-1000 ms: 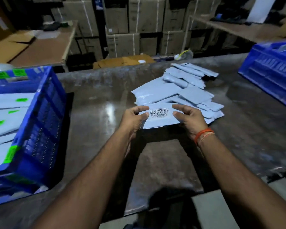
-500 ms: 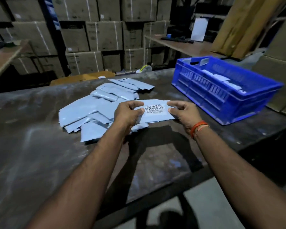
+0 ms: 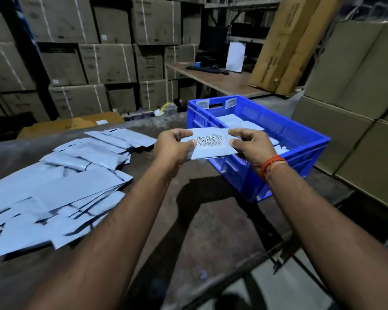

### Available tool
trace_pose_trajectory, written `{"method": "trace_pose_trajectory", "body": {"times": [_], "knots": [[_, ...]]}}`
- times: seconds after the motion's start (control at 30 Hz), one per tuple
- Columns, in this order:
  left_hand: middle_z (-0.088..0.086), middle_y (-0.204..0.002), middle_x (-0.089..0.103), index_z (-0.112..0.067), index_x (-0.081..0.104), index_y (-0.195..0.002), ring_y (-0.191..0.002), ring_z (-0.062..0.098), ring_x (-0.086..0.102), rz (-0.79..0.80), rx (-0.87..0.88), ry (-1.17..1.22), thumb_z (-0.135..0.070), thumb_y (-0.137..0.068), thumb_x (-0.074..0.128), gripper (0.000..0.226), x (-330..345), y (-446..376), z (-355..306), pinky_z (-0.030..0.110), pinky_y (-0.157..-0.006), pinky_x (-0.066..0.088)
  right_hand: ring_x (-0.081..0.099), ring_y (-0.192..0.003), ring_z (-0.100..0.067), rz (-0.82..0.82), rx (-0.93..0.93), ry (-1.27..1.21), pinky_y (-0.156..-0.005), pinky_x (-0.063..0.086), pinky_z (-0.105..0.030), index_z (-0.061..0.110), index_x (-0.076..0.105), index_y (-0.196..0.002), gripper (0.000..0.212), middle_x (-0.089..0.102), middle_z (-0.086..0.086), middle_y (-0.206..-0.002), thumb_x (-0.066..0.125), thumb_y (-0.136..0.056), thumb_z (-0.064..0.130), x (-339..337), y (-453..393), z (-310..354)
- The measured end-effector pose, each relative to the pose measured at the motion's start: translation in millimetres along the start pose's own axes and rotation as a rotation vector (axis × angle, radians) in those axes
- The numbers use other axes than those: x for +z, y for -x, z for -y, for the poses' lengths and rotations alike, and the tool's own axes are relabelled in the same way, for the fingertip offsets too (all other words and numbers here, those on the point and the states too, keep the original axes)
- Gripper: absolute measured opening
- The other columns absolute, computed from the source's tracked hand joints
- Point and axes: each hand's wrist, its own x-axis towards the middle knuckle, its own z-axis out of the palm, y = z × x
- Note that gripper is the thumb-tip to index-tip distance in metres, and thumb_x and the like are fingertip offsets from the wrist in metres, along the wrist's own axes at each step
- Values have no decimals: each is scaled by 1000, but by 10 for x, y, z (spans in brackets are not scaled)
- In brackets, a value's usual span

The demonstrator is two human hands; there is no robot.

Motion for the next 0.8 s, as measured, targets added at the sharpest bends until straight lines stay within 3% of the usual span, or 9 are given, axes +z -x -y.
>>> {"method": "trace_pose_trajectory", "body": {"times": [0.13,0.23,0.3,0.4,0.5,0.57,0.63,0.73,0.8], "knots": [[0,-88,75,-23,75,-89,-73,18,69,30,-4,25,-17,-72,83,20,587,-420,-118,30,-67,56,45,-43,0,-41,10,44,-45,38,-14,0,67,-120,31,66,0,-89,60,-90,-6,-416,-582,-4],[2,-73,74,-26,77,-83,-60,22,64,51,15,-10,-27,-60,76,23,962,-719,-126,39,-65,56,44,-41,-1,-69,23,75,-42,36,-15,1,67,-119,32,67,-5,-96,57,-90,-9,-692,-928,15],[0,-71,73,-29,78,-81,-59,19,62,75,26,-43,-27,-60,76,21,1161,-872,-134,41,-71,57,39,-34,-2,-64,48,82,-39,32,-15,0,66,-116,32,65,-2,-80,55,-90,-12,-878,-1141,12],[-5,-69,64,-24,76,-88,-51,13,57,164,3,-121,-14,-71,79,20,1406,-953,-178,34,-67,56,40,-39,-12,-8,146,152,-46,30,-19,0,68,-111,27,59,1,-55,59,-88,-11,-1159,-1430,-89],[-2,-84,70,-19,75,-95,-64,13,59,256,-21,-193,-2,-77,80,25,1669,-1043,-163,37,-76,61,54,-58,-20,38,229,207,-52,46,-25,4,70,-106,25,61,-13,-71,62,-87,-10,-1421,-1667,-182],[1,-89,72,-18,76,-94,-69,15,59,267,-34,-248,1,-77,81,26,1840,-1086,-151,40,-78,63,56,-45,-11,84,280,228,-44,48,-17,3,68,-110,27,59,-5,-53,62,-88,-11,-1588,-1789,-218],[4,-82,65,-18,76,-94,-69,18,60,260,-52,-342,0,-77,81,25,2003,-1088,-162,37,-75,63,49,-32,-5,145,317,274,-36,42,-13,3,68,-109,27,54,1,-40,63,-88,-12,-1767,-1914,-304],[4,-78,65,-14,75,-97,-62,19,65,297,-93,-495,-1,-78,82,24,2255,-1064,-208,35,-73,63,44,-30,-4,257,303,477,-35,35,-12,2,70,-103,23,53,4,-39,72,-82,-8,-2027,-2130,-483],[2,-75,67,-15,74,-100,-58,15,61,334,-115,-689,-5,-77,82,26,2458,-1029,-259,21,-62,58,47,-32,-4,372,302,585,-36,37,-14,1,70,-98,21,56,5,-41,75,-80,-7,-2171,-2257,-612]]}}
